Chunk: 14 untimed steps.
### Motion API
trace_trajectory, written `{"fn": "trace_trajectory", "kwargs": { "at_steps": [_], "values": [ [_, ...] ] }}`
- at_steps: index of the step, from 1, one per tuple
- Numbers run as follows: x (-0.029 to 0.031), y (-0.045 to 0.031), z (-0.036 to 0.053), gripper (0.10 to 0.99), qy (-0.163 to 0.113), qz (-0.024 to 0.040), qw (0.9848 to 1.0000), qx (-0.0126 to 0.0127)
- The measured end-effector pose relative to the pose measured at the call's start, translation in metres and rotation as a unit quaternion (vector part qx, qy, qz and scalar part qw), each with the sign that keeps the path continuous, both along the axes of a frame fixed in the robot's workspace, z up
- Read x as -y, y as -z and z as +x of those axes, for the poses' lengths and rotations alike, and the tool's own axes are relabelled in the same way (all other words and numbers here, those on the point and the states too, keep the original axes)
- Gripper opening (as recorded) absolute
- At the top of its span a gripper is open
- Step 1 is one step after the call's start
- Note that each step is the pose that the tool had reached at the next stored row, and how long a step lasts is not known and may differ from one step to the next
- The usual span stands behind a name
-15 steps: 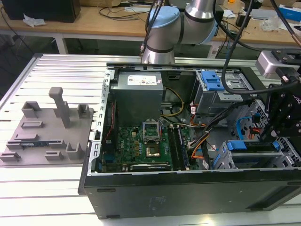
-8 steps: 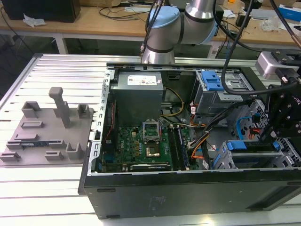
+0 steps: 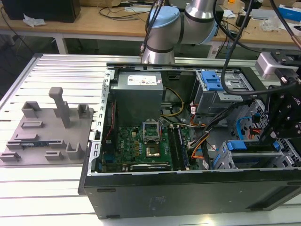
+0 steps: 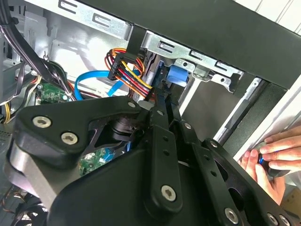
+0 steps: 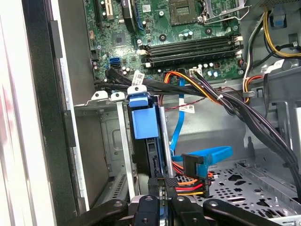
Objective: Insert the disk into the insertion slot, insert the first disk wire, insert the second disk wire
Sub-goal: 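Insert the first disk wire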
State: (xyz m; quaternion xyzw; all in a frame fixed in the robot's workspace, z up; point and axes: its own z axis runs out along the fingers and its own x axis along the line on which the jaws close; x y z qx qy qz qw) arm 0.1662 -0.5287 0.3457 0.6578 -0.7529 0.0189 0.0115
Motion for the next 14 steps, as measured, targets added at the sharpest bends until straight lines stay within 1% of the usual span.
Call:
{"fn": "trace_trajectory", "kwargs": {
  "at_steps": [8, 11, 14],
  "values": [
    [0.0000, 0.0039, -0.0001, 0.165, 0.000, -0.0021, 1.0000, 0.0000],
    [0.0000, 0.0061, -0.0002, 0.165, 0.000, -0.0015, 1.0000, 0.0000],
    [0.0000, 0.0067, -0.0003, 0.165, 0.000, -0.0028, 1.0000, 0.0001]
  ]
}}
